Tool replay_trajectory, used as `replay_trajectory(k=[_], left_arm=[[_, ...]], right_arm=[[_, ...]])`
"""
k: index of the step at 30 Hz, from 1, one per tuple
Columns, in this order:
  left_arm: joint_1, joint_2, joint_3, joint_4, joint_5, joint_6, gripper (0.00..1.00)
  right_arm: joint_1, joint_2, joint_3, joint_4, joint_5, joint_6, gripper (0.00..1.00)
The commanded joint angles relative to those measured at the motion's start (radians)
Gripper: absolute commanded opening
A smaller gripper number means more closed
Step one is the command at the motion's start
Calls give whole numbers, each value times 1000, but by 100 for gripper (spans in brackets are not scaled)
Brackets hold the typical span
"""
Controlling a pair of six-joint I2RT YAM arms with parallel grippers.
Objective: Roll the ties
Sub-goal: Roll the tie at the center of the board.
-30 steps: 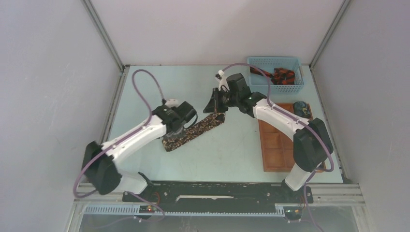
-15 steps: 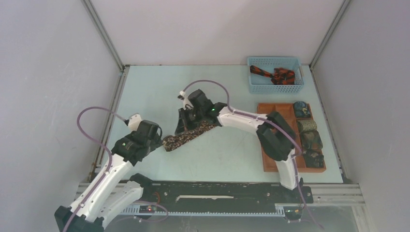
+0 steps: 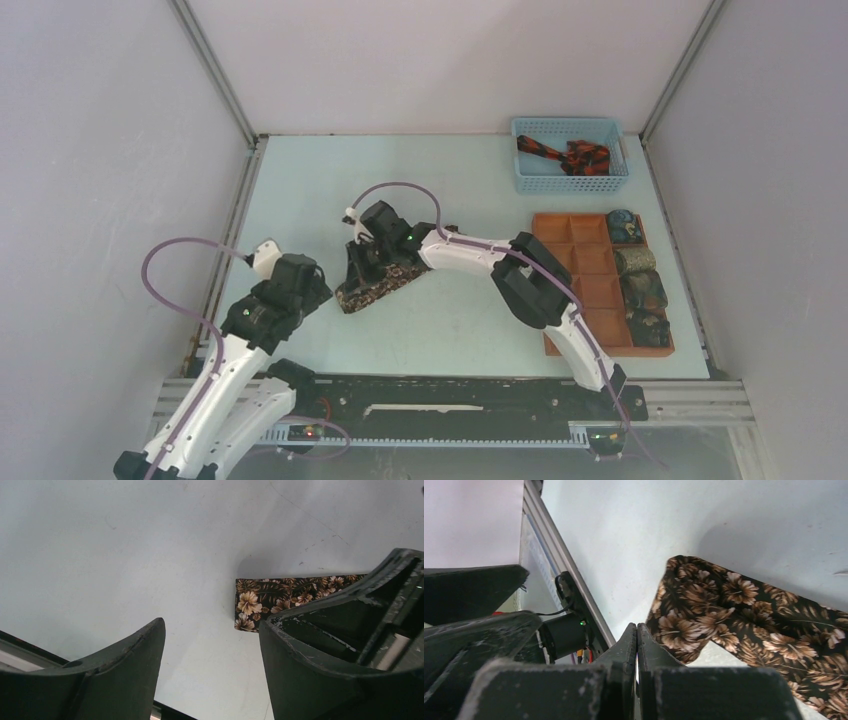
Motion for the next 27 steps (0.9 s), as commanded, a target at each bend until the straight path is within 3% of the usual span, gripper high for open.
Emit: replay_trajectory(k=[1, 11, 27], left_arm=[[8, -1, 4, 43, 11, -5, 75], [8, 4, -19, 98, 71, 31, 75], [13, 100, -151, 358, 304, 73, 79]], right_arm=[[-7, 26, 33, -9, -4, -10, 0], [-43, 16, -30, -1, -6, -38, 0], [-82, -14, -119, 47, -26, -42, 0]])
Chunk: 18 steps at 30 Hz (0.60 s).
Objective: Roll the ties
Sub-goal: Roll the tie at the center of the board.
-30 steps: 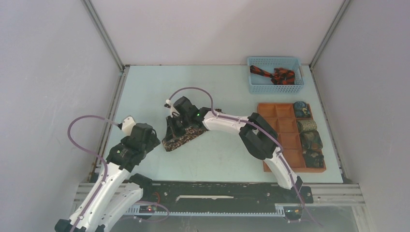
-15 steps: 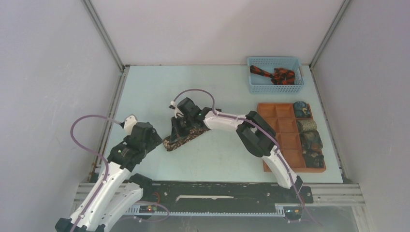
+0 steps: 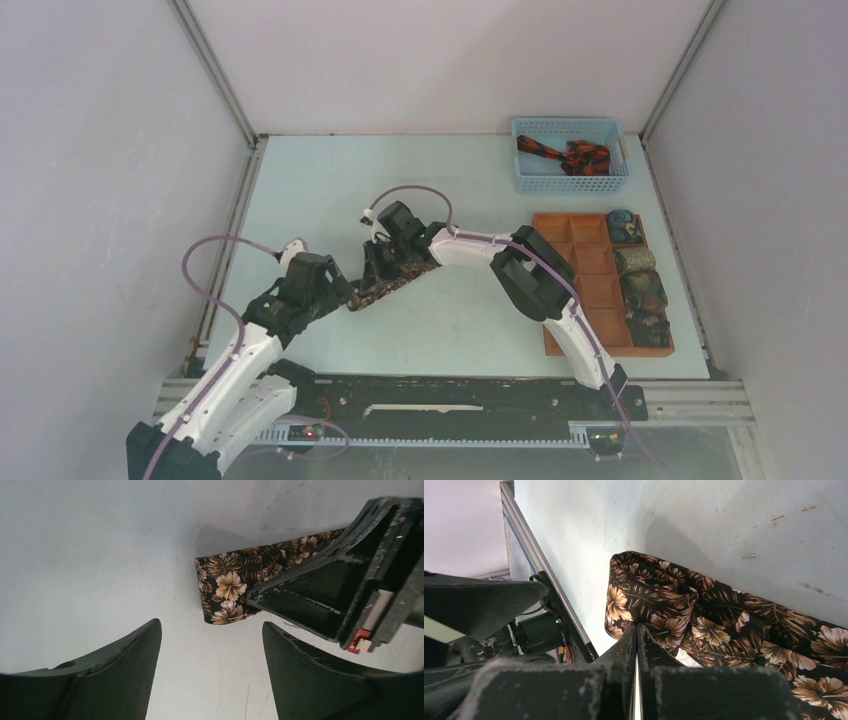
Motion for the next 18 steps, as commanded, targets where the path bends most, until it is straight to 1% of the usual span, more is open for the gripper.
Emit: replay_trajectory(k=[1, 13, 18], left_arm=[[11, 40, -40, 137, 92, 15, 79], [115, 67, -186, 349, 256, -7, 78], [134, 98, -210, 410, 299, -4, 77]], right_arm=[[-11, -46, -32, 10, 15, -23, 0], [-25, -50, -73, 33, 3, -24, 0], [-30, -51, -74, 32, 2, -26, 0]])
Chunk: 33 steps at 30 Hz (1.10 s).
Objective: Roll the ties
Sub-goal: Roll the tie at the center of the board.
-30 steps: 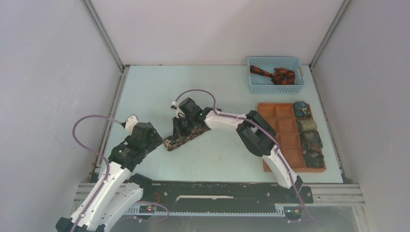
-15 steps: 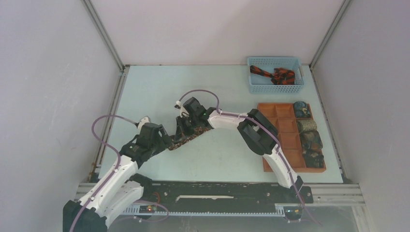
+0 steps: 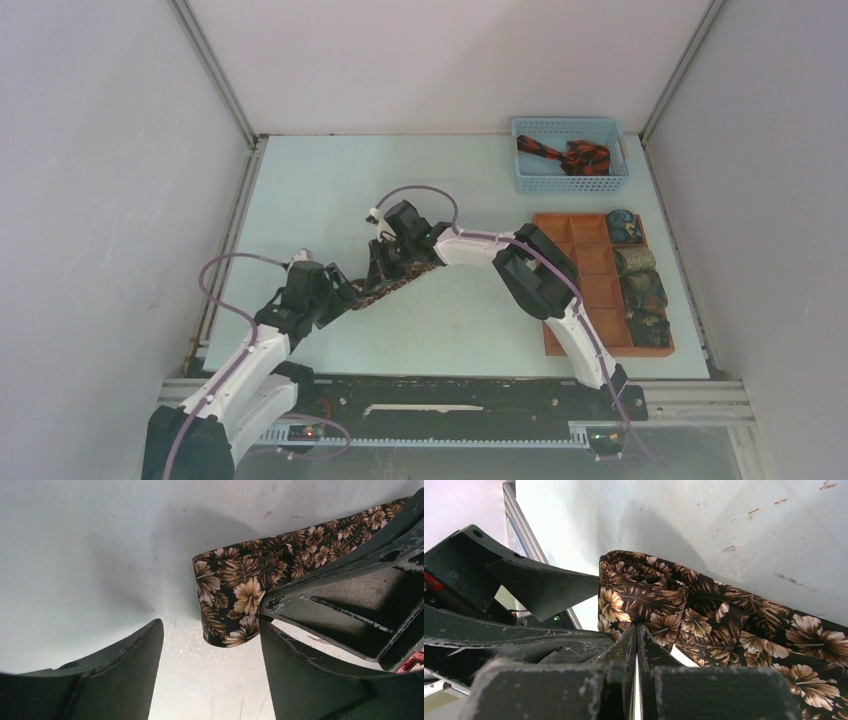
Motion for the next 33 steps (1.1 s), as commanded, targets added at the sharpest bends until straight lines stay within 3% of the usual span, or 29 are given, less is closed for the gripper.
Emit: replay_trajectory(k=[1, 15, 33], left_arm=[[18, 15, -9, 110, 64, -2, 77], [63, 15, -57, 191, 75, -83, 73], [71, 170, -85, 351, 121, -113, 66]], right_arm=[[-8, -34, -18, -16, 25, -27, 0], [-16, -38, -50, 1, 22, -26, 0], [-19, -34, -53, 14, 16, -22, 0]])
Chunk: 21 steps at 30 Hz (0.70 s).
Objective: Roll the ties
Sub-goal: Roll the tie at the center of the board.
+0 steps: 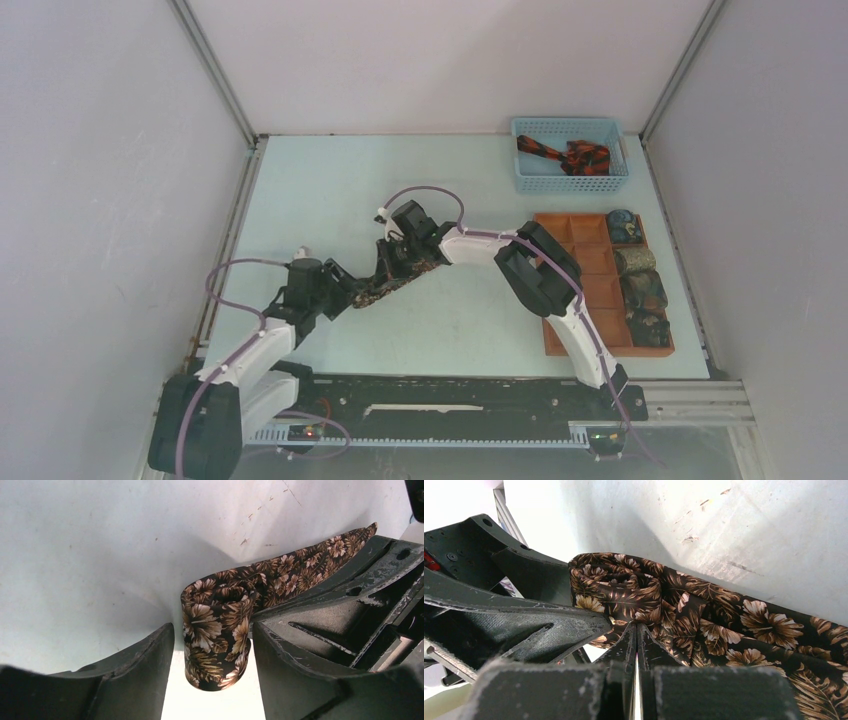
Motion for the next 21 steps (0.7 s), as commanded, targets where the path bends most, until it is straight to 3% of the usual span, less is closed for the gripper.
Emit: replay_trajectory(k=[1, 6, 12, 17, 21], left_arm=[[8, 38, -17, 62, 12, -8, 64], [8, 99, -16, 121, 33, -8, 57], [7, 138, -6, 134, 54, 1, 37], [-1, 129, 13, 95, 34, 22, 27], [-19, 117, 60, -34, -26, 63, 24]], right_arm=[[5, -32, -11, -1, 19, -21, 0], [4, -30, -12, -1, 19, -21, 0], [-2, -38, -11, 0, 20, -20, 0], [-10, -54, -1, -7, 22, -22, 0], [-24, -88, 1, -19, 27, -30, 10]])
